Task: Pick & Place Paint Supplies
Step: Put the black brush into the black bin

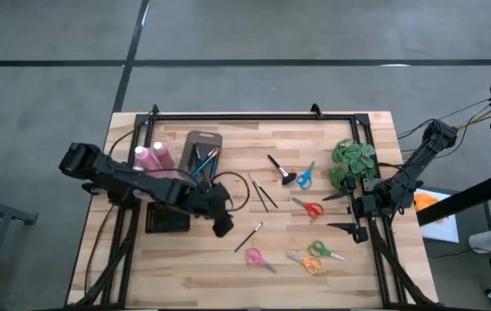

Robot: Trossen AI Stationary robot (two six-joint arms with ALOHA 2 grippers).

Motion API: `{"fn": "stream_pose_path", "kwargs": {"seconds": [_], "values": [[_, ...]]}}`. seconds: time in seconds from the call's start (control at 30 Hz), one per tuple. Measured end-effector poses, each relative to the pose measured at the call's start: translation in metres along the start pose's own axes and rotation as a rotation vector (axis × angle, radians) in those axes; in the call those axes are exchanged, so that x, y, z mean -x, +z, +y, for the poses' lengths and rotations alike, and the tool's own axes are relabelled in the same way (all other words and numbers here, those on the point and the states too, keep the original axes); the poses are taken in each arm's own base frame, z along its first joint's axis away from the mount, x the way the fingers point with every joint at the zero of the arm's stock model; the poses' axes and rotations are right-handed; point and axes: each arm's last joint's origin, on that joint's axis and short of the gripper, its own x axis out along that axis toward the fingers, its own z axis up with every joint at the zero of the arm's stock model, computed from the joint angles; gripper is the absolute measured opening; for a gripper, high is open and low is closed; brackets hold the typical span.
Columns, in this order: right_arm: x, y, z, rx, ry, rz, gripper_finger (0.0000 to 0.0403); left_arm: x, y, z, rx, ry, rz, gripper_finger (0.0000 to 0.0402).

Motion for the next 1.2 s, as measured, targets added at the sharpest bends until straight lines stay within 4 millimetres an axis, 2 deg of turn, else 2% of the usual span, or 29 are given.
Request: {"fn": "stream_pose_path", "kwargs": {"seconds": [0.33, 0.5, 0.57, 0.83, 1.07, 1.2], "values": [[0.0, 0.0, 0.0, -0.001, 0.0, 0.0, 0.0341, 0.012, -0.027, -0.038, 0.041, -0.116, -0.078, 0.0264], [0.0, 0.0, 0.0, -0.002, 0.0, 0.0, 0.0341, 0.006, -0.047, -0.057, 0.023, -0.149, -0.066, 0.0264], [0.0, 0.0, 0.0, 0.0, 0.0, 0.0, 0.0341, 0.002, -0.05, -0.065, 0.03, -0.137, -0.076, 0.0263], [0.0, 0.0, 0.0, 0.001, 0.0, 0.001, 0.0341, -0.031, -0.039, -0.093, -0.085, -0.034, -0.051, 0.0263], [0.0, 0.0, 0.0, -0.001, 0.0, 0.0, 0.0341, -0.069, -0.026, -0.104, -0.139, 0.134, 0.045, 0.0263], [0.0, 0.0, 0.0, 0.002, 0.0, 0.002, 0.0341, -0.09, -0.028, -0.106, -0.167, 0.17, 0.069, 0.0263]]}}
